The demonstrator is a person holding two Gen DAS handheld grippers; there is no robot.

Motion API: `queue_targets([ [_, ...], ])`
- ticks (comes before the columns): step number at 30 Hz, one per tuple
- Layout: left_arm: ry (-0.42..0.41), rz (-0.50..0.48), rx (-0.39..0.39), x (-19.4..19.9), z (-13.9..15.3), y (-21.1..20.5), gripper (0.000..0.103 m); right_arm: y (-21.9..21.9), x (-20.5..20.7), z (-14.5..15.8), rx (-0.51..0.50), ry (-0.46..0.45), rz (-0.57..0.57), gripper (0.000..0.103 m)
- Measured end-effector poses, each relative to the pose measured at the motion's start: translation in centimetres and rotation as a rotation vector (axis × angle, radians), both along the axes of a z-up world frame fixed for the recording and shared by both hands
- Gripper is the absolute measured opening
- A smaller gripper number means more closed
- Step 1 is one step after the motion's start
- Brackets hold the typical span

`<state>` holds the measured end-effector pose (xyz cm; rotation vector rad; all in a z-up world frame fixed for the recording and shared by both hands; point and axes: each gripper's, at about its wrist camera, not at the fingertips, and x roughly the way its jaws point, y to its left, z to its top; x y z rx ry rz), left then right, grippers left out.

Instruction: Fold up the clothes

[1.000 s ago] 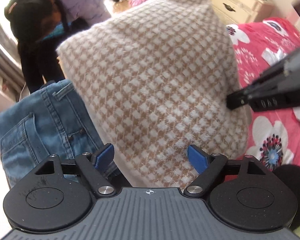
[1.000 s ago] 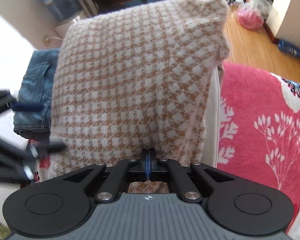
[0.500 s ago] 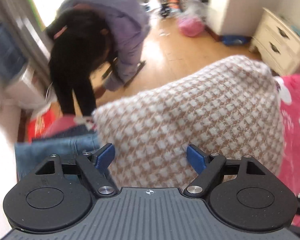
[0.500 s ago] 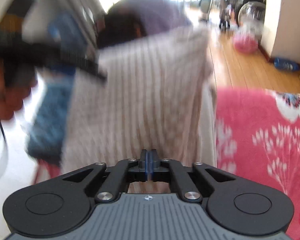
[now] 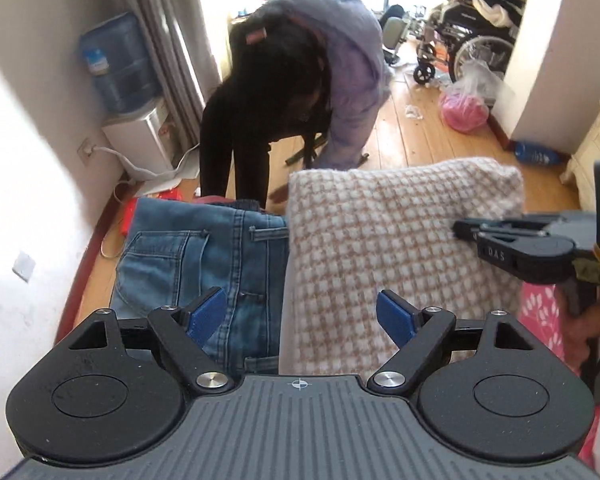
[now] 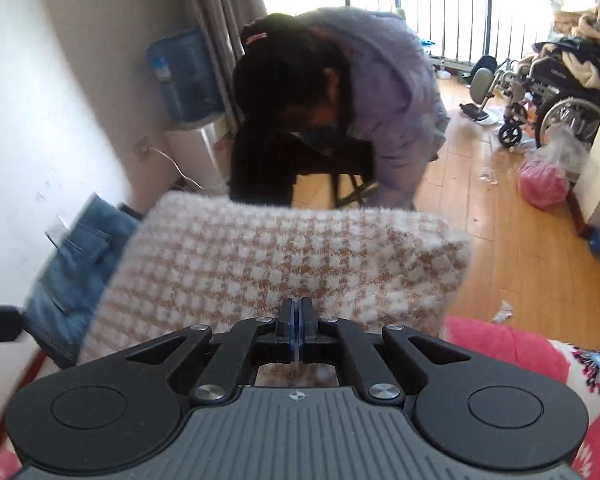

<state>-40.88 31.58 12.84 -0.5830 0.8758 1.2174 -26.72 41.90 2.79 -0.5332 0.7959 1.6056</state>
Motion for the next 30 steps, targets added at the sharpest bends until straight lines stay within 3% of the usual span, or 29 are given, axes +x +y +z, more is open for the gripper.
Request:
queue_targets([
  [3, -0.001, -0.042, 0.051, 1.8, -0.4, 1.7, 0.083, 0.4, 1.2, 0.8, 0.046, 0.034, -0.073, 0.007],
  [6, -0.028, -0.063, 0.076, 3.5, -1.5, 4.4, 0.083, 1.7, 1.5, -1.8, -0.012, 0.0, -0.093, 0.008],
  [8, -0.046, -0.064, 0.047, 4.4, -3.1, 6.5, 0.083, 1.0, 1.2, -1.3, 0.013, -0.026, -0.083, 0.008],
  [12, -0.04, -0.075, -0.067, 4.8, -7.1, 8.8, 0.084, -4.2, 1.1, 1.7, 0.061, 0.041, -0.134, 0.012],
  [14, -0.084, -0.069, -0.049, 3.7, -8.3, 8.4, 0.085, -7.5, 0.3, 3.1, 0.065, 0.056, -0.152, 0.013],
  [17, -0.133, -0.128, -0.01, 2.2, -7.3, 7.0, 0.083, -11.6, -2.3, 3.4, 0.036, 0.062, -0.158, 0.013],
  [20, -0.179, -0.228, 0.053, 0.1, -5.5, 4.6, 0.084, -13.2, -5.9, 1.3, -0.017, 0.045, -0.17, 0.013],
  [22, -0.19, -0.316, 0.077, -0.9, -5.0, 2.6, 0.086, -12.9, -7.4, -1.6, -0.084, 0.032, -0.216, 0.013],
  [24, -0.2, -0.379, 0.03, -1.5, -6.0, 1.4, 0.087, -13.0, -8.0, -3.0, -0.092, 0.033, -0.259, 0.012],
  [26, -0.144, -0.417, -0.026, -1.6, -8.8, 0.1, 0.086, -13.4, -8.3, -3.3, -0.08, 0.039, -0.291, 0.012],
  [30, -0.157, -0.393, 0.025, -2.7, -9.7, -2.2, 0.085, -16.6, -9.8, -0.8, -0.038, 0.022, -0.276, 0.013],
])
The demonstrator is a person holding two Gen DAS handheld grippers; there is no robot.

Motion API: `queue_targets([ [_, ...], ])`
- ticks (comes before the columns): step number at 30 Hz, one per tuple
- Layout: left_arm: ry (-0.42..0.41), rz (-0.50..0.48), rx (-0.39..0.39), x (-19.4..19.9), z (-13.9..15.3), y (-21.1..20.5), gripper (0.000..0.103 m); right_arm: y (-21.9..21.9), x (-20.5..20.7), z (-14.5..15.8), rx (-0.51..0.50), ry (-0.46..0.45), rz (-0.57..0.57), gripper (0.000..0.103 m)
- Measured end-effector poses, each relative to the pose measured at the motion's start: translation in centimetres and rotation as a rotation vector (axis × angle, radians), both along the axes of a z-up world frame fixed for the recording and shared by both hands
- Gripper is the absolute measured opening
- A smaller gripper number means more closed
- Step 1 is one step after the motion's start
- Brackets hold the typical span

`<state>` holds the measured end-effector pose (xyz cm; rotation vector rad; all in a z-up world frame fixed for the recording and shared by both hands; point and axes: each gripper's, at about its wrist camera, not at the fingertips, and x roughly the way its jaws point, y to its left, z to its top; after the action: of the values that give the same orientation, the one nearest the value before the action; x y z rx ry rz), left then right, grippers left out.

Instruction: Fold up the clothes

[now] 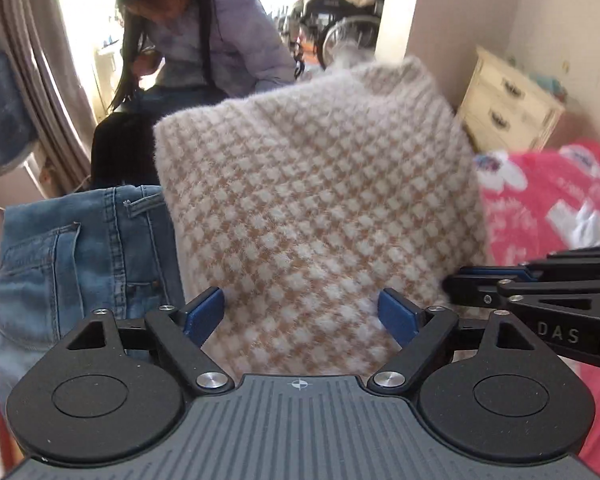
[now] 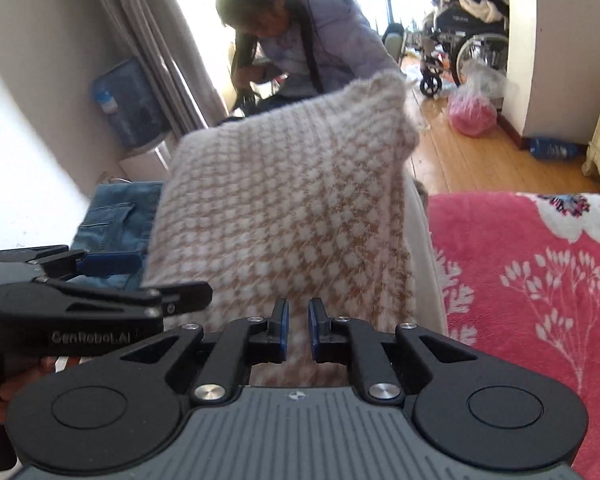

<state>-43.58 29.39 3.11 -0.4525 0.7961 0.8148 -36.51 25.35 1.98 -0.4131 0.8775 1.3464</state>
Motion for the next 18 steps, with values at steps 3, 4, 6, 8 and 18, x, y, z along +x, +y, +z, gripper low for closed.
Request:
queue_targets([
  [3, -0.05, 0.01, 0.015, -1.5, 1.1, -1.7, 0.086, -0.6, -1.0, -1.3, -0.063, -0.011, 0.002, 0.016],
  [4, -0.053, -0.004, 0.003, -1.9, 0.8, -2.4, 0.087, -0.3, -1.1, -2.0, -0.086, -0.018, -0.007, 0.016],
  [6, -0.009, -0.019, -0.066, -1.4, -0.6, -3.2, 0.088, 0.4, -1.1, -3.0, -0.122, -0.015, -0.031, 0.017],
  [8, 0.02, -0.009, -0.099, -1.2, -1.3, -3.9, 0.084, -0.2, -0.6, -1.8, -0.107, 0.032, -0.072, 0.017],
  [18, -0.022, 0.052, 0.006, -4.5, 4.0, -9.2, 0.1, -11.7, -1.6, 2.8, -0.084, -0.029, -0.152, 0.021],
])
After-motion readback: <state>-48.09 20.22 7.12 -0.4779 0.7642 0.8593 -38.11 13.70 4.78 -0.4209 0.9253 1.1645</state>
